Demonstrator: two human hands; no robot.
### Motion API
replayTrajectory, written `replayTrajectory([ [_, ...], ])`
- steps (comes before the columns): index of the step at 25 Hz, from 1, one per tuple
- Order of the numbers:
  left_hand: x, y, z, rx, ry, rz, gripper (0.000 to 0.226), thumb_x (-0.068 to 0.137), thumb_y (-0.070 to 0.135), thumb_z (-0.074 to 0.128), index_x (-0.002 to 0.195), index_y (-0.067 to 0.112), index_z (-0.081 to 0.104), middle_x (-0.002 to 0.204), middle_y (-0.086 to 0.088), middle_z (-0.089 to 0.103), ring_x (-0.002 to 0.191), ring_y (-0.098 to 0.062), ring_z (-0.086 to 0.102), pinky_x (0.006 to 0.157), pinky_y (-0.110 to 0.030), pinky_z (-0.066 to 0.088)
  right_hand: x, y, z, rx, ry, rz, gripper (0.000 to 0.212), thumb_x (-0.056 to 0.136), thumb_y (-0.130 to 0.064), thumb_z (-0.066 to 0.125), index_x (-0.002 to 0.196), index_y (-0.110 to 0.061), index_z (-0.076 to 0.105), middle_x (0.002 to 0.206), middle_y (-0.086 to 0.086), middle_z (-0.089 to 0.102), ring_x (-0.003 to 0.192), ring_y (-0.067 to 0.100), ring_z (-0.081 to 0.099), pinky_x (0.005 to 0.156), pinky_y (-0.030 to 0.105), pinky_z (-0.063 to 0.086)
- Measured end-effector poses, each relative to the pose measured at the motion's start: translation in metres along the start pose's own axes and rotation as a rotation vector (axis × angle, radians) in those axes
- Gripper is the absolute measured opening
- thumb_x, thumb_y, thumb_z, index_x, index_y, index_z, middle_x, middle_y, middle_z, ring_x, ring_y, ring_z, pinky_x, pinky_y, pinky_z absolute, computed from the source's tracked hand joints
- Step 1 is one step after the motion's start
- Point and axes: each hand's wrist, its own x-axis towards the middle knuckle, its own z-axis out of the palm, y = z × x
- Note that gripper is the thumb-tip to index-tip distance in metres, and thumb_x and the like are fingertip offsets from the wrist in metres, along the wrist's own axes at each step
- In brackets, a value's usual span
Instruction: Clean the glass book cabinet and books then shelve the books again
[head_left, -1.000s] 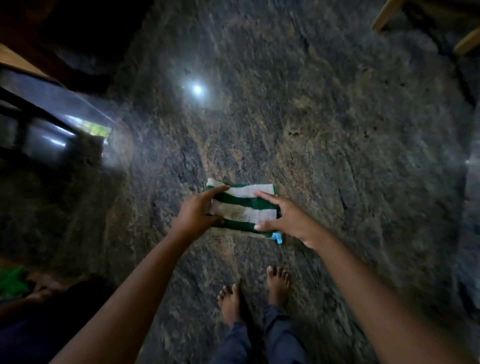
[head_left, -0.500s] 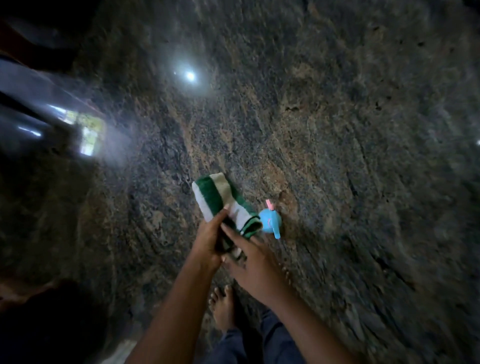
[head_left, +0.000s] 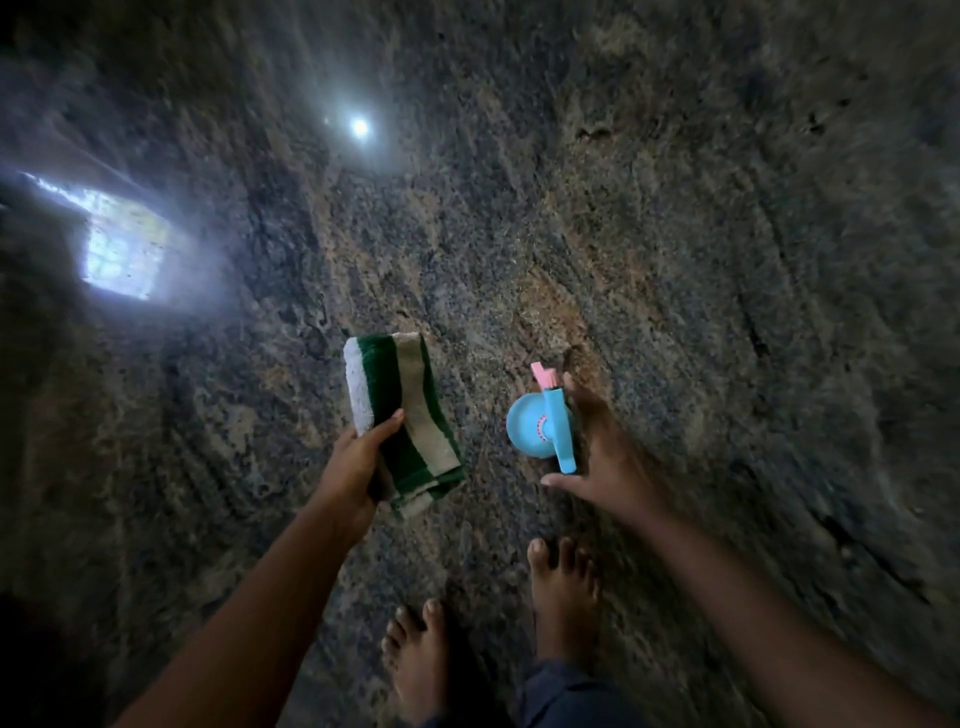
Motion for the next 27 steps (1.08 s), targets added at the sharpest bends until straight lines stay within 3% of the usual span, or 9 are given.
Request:
replayTrajectory([
  [3, 0.012, -0.003, -0.001, -0.039, -0.028, 0.025, 0.011, 0.091, 0.013, 0.056, 0.097, 0.021, 0.06, 0.093, -0.005, 0.069, 0.086, -0.021, 0.065, 0.069, -0.037, 0.051, 0.012, -0.002, 0.022, 0.116, 0.223, -0.172, 0.101, 0.062, -0.034, 0.084, 0.142, -0.006, 0.029, 0.145, 0.009, 0.035, 0.134, 0.016, 0.034, 0.11, 0.021, 0.027],
  [7, 0.023, 0.001, -0.003, -0.076, -0.06, 0.049, 0.012, 0.091, 0.013, 0.055, 0.1, 0.02, 0.059, 0.091, -0.004, 0.07, 0.083, -0.02, 0.066, 0.066, -0.036, 0.051, 0.037, -0.013, 0.039, 0.117, 0.454, -0.326, 0.058, 0.082, -0.021, 0.068, 0.132, -0.008, 0.042, 0.134, 0.019, 0.046, 0.127, 0.028, 0.044, 0.108, 0.03, 0.035],
  [10, 0.022, 0.011, -0.006, -0.117, -0.082, 0.08, 0.014, 0.091, 0.013, 0.055, 0.102, 0.02, 0.059, 0.093, -0.005, 0.07, 0.084, -0.021, 0.066, 0.067, -0.037, 0.052, 0.05, -0.021, 0.035, 0.163, 0.324, -0.422, 0.045, 0.087, -0.015, 0.054, 0.131, -0.008, 0.045, 0.141, 0.007, 0.043, 0.132, 0.027, 0.04, 0.108, 0.038, 0.036],
  [12, 0.014, 0.021, -0.009, -0.133, -0.102, 0.094, 0.014, 0.091, 0.014, 0.054, 0.102, 0.02, 0.06, 0.092, -0.005, 0.072, 0.084, -0.021, 0.068, 0.069, -0.037, 0.052, 0.05, -0.035, 0.021, 0.143, 0.145, -0.479, 0.045, 0.085, -0.017, 0.049, 0.129, -0.009, 0.049, 0.14, -0.001, 0.046, 0.133, 0.021, 0.04, 0.113, 0.031, 0.027],
  [16, -0.02, 0.046, -0.014, -0.19, -0.194, 0.074, 0.017, 0.089, 0.023, 0.055, 0.103, 0.017, 0.064, 0.087, -0.003, 0.074, 0.076, -0.017, 0.071, 0.071, -0.035, 0.055, 0.034, -0.098, -0.023, 0.087, -0.194, -0.473, 0.047, 0.078, -0.023, 0.05, 0.125, -0.022, 0.047, 0.108, 0.004, 0.063, 0.083, 0.005, 0.058, 0.115, 0.026, 0.013],
  [18, -0.036, 0.056, -0.014, -0.25, -0.234, 0.053, 0.034, 0.081, 0.035, 0.058, 0.108, 0.016, 0.064, 0.095, -0.005, 0.074, 0.083, -0.02, 0.071, 0.077, -0.038, 0.056, 0.028, -0.125, -0.042, 0.028, -0.228, -0.513, 0.04, 0.078, -0.025, 0.052, 0.117, -0.02, 0.045, 0.094, 0.003, 0.059, 0.076, 0.005, 0.05, 0.096, 0.022, 0.035],
  [20, -0.046, 0.061, -0.013, -0.302, -0.238, 0.039, 0.045, 0.077, 0.043, 0.058, 0.113, 0.018, 0.064, 0.104, -0.007, 0.072, 0.09, -0.023, 0.069, 0.078, -0.038, 0.056, 0.024, -0.146, -0.055, -0.066, -0.295, -0.501, 0.03, 0.078, -0.028, 0.058, 0.103, -0.012, 0.052, 0.082, -0.004, 0.052, 0.069, 0.008, 0.046, 0.067, 0.019, 0.035],
  [25, -0.064, 0.072, -0.005, -0.38, -0.266, 0.055, 0.043, 0.092, 0.045, 0.045, 0.12, 0.016, 0.061, 0.11, -0.009, 0.07, 0.093, -0.025, 0.069, 0.075, -0.038, 0.058, 0.009, -0.185, -0.074, -0.068, -0.323, -0.38, 0.026, 0.082, -0.039, 0.055, 0.071, -0.015, 0.053, 0.06, -0.002, 0.053, 0.053, 0.015, 0.051, 0.052, 0.03, 0.039],
  [27, -0.067, 0.078, -0.005, -0.39, -0.287, 0.056, 0.045, 0.092, 0.045, 0.044, 0.123, 0.016, 0.059, 0.113, -0.011, 0.068, 0.097, -0.027, 0.068, 0.079, -0.041, 0.057, 0.005, -0.195, -0.081, 0.017, -0.331, -0.318, 0.023, 0.082, -0.039, 0.058, 0.075, -0.017, 0.057, 0.062, -0.004, 0.055, 0.055, 0.009, 0.054, 0.053, 0.026, 0.042],
])
